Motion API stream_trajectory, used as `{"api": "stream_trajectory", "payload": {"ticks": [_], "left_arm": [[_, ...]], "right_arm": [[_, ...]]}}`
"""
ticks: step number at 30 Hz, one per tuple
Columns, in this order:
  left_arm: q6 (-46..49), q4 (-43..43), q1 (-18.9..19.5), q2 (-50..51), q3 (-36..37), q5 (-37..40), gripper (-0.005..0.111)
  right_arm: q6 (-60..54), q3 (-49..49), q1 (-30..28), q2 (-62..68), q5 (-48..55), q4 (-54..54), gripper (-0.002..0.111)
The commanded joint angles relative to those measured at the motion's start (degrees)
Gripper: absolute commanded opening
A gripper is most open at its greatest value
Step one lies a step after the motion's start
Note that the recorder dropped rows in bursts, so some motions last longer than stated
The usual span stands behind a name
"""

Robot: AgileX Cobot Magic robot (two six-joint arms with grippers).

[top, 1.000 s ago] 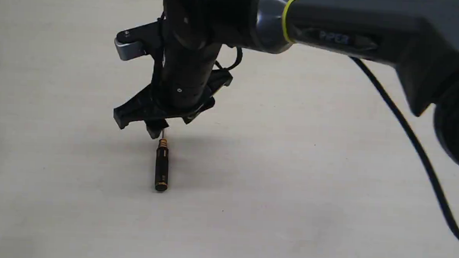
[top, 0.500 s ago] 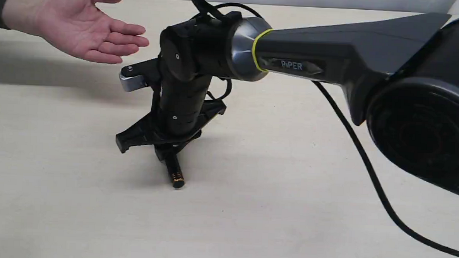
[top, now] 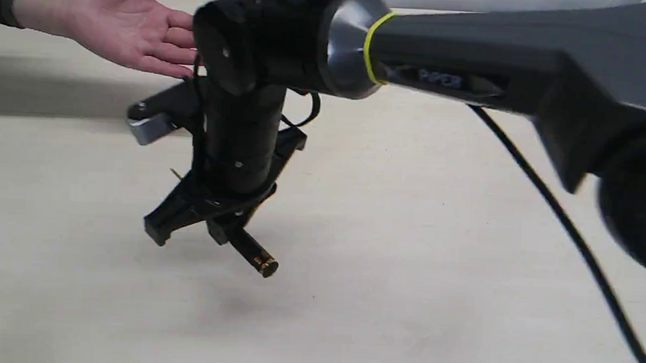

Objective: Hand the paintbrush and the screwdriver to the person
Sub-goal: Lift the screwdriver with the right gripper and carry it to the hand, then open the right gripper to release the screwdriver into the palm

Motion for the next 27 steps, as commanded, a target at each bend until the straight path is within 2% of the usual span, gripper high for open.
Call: {"api": "stream_trajectory", "payload": {"ticks": [1, 5, 10, 13, 18, 23, 27], "left_arm": [[-0.1, -0.3, -0.5, -0.1, 0.1, -0.2, 0.000], [-0.1, -0.2, -0.5, -0.1, 0.1, -0.2, 0.000], [-0.1, -0.2, -0.5, -0.1, 0.1, -0.2, 0.000], [-0.1, 0.0, -0.5, -0.1, 0.1, -0.4, 0.000], [-0.1, 0.0, -0.5, -0.1, 0.1, -0.4, 0.000], [-0.1, 0.0, -0.5, -0.1, 0.1, -0.4, 0.000], [-0.1, 0.0, -0.5, -0.1, 0.1, -0.4, 0.000]], "right_arm": [[-2.4, 0.0, 3.0, -6.9, -3.7, -2.7, 0.004], [-1.8, 0.0, 5.2, -12.7, -15.6, -7.7, 0.004], [1.9, 0.0, 3.9, -14.3, -31.4, -9.3, 0.004], [3.4, 0.0, 1.7, -12.6, -37.3, -9.3, 0.004], [5.3, 0.0, -2.0, -8.4, -40.0, -9.0, 0.005], [4.6, 0.0, -3.5, -3.5, -39.8, -7.1, 0.018], [2.5, 0.0, -3.0, -0.9, -40.1, -5.6, 0.037]]}}
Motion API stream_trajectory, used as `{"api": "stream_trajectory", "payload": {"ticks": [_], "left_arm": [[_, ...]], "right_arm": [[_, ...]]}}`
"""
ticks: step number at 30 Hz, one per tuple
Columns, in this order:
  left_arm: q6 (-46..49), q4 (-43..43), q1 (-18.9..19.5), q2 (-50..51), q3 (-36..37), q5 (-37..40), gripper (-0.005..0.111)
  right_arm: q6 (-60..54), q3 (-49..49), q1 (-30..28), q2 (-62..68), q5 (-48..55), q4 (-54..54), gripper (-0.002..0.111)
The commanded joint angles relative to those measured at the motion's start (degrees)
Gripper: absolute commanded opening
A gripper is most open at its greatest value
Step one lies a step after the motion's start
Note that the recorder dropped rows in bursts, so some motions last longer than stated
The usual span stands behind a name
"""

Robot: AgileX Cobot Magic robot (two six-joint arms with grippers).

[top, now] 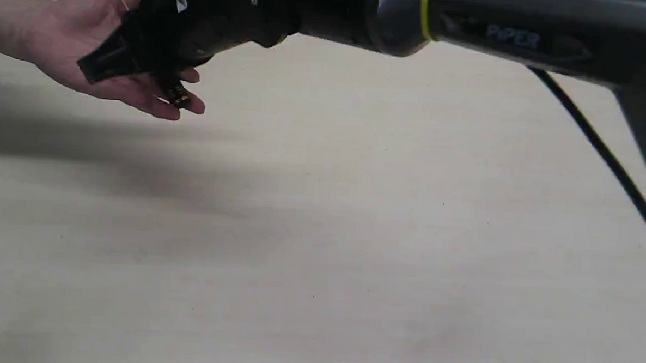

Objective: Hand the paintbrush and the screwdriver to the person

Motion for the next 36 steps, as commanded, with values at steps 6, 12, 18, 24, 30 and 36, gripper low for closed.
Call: {"api": "stream_trajectory", "payload": {"ticks": [6, 12, 18, 24, 30, 36], "left_arm": [[-0.1, 0.0, -0.5, -0.1, 0.1, -0.4, 0.000], [-0.1, 0.0, -0.5, -0.1, 0.1, -0.4, 0.000], [-0.1, -0.2, -0.5, -0.1, 0.1, -0.4, 0.000], [-0.1, -0.2, -0.5, -0.1, 0.1, -0.4, 0.000], [-0.1, -0.2, -0.5, -0.1, 0.1, -0.4, 0.000], [-0.1, -0.2, -0.5, -0.1, 0.1, -0.4, 0.000]], "right_arm": [[-1.3, 0.1, 0.7, -1.0, -0.4, 1.3, 0.048], [-1.6, 0.1, 0.7, -10.6, 8.7, -2.9, 0.018], [1.7, 0.4, 0.7, -22.9, 28.2, -15.2, 0.004], [7.3, 9.4, 0.7, -40.2, 32.2, -20.7, 0.004], [10.8, 28.2, 0.7, -61.2, 24.9, -19.3, 0.004], [18.4, 51.1, 0.7, -82.8, 13.0, -19.3, 0.004]]}}
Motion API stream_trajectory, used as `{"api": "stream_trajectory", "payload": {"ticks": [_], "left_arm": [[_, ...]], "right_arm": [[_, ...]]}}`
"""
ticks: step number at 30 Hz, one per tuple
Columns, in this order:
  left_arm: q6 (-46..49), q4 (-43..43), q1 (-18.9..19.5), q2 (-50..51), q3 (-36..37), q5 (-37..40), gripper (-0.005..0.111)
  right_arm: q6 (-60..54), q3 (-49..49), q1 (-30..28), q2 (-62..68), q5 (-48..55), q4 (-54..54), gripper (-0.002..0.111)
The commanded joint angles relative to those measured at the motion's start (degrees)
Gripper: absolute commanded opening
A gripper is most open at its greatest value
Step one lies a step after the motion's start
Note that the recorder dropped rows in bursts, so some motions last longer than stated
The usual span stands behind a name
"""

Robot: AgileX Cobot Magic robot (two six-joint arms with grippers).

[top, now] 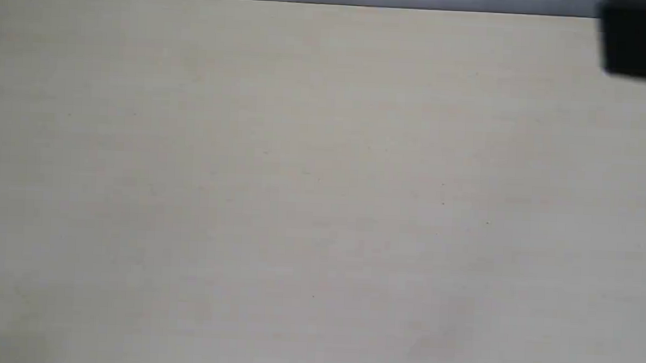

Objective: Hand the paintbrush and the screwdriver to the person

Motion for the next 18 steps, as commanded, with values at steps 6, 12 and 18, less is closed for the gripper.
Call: {"api": "stream_trajectory", "payload": {"ticks": [6, 12, 18], "left_arm": [[-0.1, -0.1, -0.5, -0.1, 0.1, -0.4, 0.000], [-0.1, 0.0, -0.5, -0.1, 0.1, -0.5, 0.000], [-0.1, 0.0, -0.5, -0.1, 0.1, -0.5, 0.000]], "right_arm": [[2.9, 26.7, -0.1, -24.5, -18.7, 0.3, 0.004], [2.9, 33.7, -0.1, -32.2, -25.9, 4.4, 0.004], [2.9, 34.1, -0.1, -34.5, -24.1, 11.8, 0.004]]}}
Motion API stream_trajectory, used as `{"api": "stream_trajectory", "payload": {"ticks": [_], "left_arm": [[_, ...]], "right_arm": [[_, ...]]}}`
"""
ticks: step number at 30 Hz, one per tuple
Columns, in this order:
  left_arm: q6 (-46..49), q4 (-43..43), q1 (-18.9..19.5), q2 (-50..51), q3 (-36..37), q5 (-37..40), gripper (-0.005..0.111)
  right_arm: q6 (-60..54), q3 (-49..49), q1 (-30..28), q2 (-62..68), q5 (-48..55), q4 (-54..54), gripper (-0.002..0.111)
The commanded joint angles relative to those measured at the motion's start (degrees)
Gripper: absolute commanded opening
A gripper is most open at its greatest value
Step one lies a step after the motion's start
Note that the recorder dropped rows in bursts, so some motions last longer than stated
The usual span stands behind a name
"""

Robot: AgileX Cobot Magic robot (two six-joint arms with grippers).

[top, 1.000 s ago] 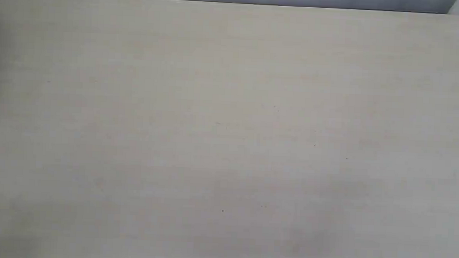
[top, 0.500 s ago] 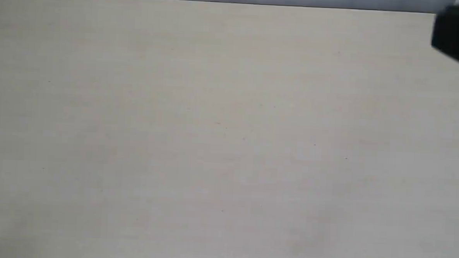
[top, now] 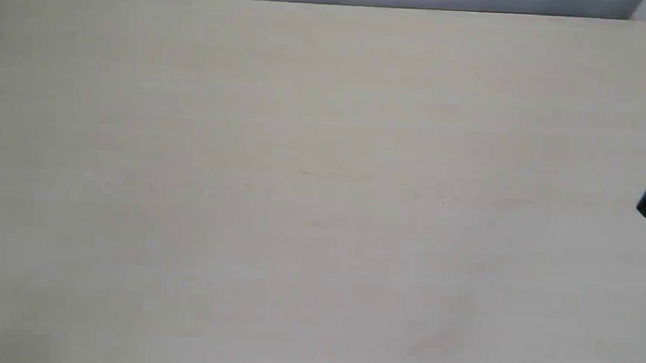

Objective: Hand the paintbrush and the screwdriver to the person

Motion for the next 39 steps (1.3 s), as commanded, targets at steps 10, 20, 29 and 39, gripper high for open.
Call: {"api": "stream_trajectory", "payload": {"ticks": [10, 20, 29, 39], "left_arm": [[-0.1, 0.0, -0.5, -0.1, 0.1, -0.5, 0.000], [-0.1, -0.2, -0.5, -0.1, 0.1, -0.2, 0.000], [-0.1, -0.2, -0.5, -0.1, 0.1, -0.3, 0.000], [-0.1, -0.2, -0.5, -0.1, 0.1, -0.3, 0.000]], "right_arm": [[0.1, 0.3, -0.1, -1.5, -1.2, 0.0, 0.004], [0.0, 0.3, -25.6, -8.3, -1.2, -11.3, 0.004], [0.0, 0.3, -48.6, -10.2, 1.6, -10.0, 0.004], [0.0, 11.3, -53.4, -10.5, -8.2, -10.0, 0.004]]}}
